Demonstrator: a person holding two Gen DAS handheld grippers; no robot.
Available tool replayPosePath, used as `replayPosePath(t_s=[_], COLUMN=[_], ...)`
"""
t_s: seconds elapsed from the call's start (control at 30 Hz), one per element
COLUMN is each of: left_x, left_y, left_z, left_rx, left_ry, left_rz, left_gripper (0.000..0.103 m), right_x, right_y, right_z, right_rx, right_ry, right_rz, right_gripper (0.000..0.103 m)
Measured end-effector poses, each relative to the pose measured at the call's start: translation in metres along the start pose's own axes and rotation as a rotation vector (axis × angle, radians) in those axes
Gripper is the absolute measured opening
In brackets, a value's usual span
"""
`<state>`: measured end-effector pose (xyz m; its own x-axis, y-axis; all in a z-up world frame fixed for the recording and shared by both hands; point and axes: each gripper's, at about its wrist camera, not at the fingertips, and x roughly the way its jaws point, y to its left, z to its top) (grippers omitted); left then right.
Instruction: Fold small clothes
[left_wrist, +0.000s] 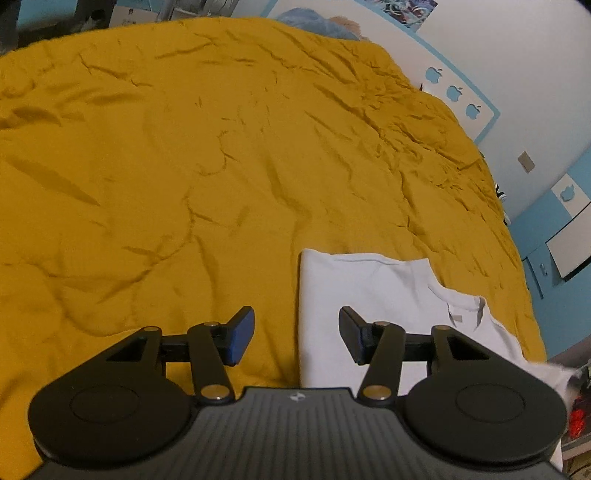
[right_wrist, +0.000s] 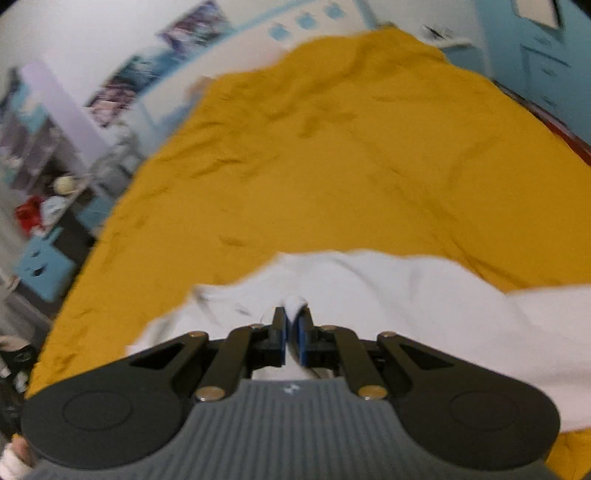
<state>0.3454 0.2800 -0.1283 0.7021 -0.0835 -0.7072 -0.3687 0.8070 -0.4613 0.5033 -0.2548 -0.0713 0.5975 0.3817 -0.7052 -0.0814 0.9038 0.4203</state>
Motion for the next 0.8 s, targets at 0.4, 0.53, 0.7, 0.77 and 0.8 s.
replayPosePath(t_s=[0.4, 0.53, 0.7, 0.77, 0.8], left_x=[0.079, 0.094, 0.065, 0.043, 0.038], left_y=[0.02, 0.015, -0.007, -0.016, -0.022], left_z=[0.024, 0.033, 0.039, 0.041, 0.041], left_rx=[-0.183, -0.183, -0.028, 0.029, 0.069], left_ry=[0.032, 0.032, -0.063, -0.136, -0.154], left_rz=[-0.082, -0.127, -0.087, -0.04, -0.002], left_gripper=[0.061, 0.024, 0.003, 0.003, 0.003], right_x=[0.025, 0.029, 0.017, 0.006, 0.004], right_y=[-0.056, -0.063, -0.065, -0.063, -0.064], right_z=[-0.028, -0.035, -0.037, -0.035, -0.033], right_rx=[0.075, 0.087, 0.117, 0.135, 0.154], right_ry=[0.051, 0.049, 0.008, -0.027, -0.032], right_rz=[-0.002, 0.008, 0.059, 0.104, 0.116], right_gripper=[0.001, 0.001, 0.001, 0.001, 0.001])
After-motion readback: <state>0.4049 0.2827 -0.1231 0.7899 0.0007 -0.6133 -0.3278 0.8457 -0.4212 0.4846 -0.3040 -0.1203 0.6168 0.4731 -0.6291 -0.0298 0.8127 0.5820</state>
